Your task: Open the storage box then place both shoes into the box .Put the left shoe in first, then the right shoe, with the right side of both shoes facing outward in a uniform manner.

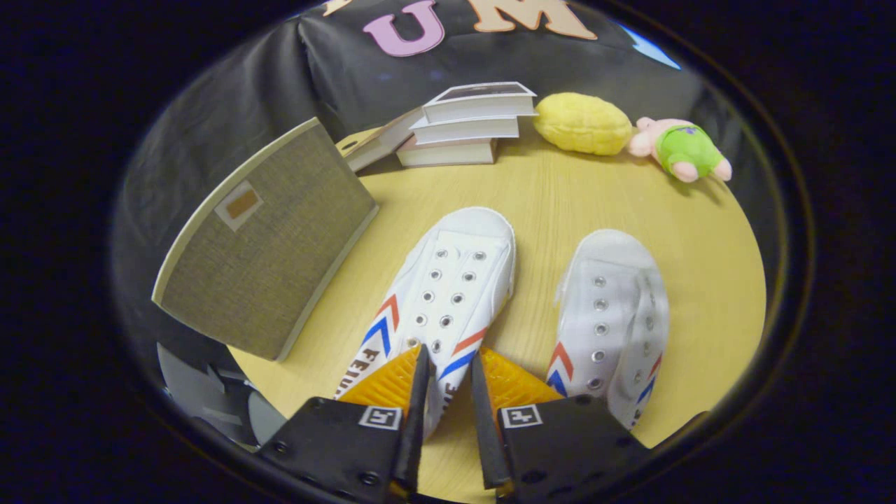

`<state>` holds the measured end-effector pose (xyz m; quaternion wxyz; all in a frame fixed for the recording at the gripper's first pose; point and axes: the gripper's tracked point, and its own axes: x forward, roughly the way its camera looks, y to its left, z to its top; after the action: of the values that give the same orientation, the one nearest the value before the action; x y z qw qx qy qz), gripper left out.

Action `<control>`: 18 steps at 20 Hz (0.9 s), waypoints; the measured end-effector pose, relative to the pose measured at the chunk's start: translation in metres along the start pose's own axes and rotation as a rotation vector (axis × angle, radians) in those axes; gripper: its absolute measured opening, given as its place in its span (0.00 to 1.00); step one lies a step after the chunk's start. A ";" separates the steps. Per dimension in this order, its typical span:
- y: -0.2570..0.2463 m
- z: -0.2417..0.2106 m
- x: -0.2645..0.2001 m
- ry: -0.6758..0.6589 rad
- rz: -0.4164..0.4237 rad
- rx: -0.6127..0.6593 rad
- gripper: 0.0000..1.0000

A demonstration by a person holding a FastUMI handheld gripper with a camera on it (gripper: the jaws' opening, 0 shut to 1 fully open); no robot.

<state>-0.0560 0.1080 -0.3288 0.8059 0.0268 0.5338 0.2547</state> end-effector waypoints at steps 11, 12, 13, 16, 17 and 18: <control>0.018 0.023 -0.009 -0.010 0.035 0.238 0.05; 0.022 0.028 -0.012 -0.018 0.047 0.251 0.05; 0.028 0.036 -0.015 -0.032 0.055 0.260 0.05; 0.044 0.058 -0.027 -0.065 0.079 0.275 0.04; 0.050 0.066 -0.033 -0.076 0.089 0.279 0.04; 0.056 0.074 -0.038 -0.091 0.099 0.286 0.04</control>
<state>-0.0238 0.1570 -0.2474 0.8035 0.1793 0.5258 0.2139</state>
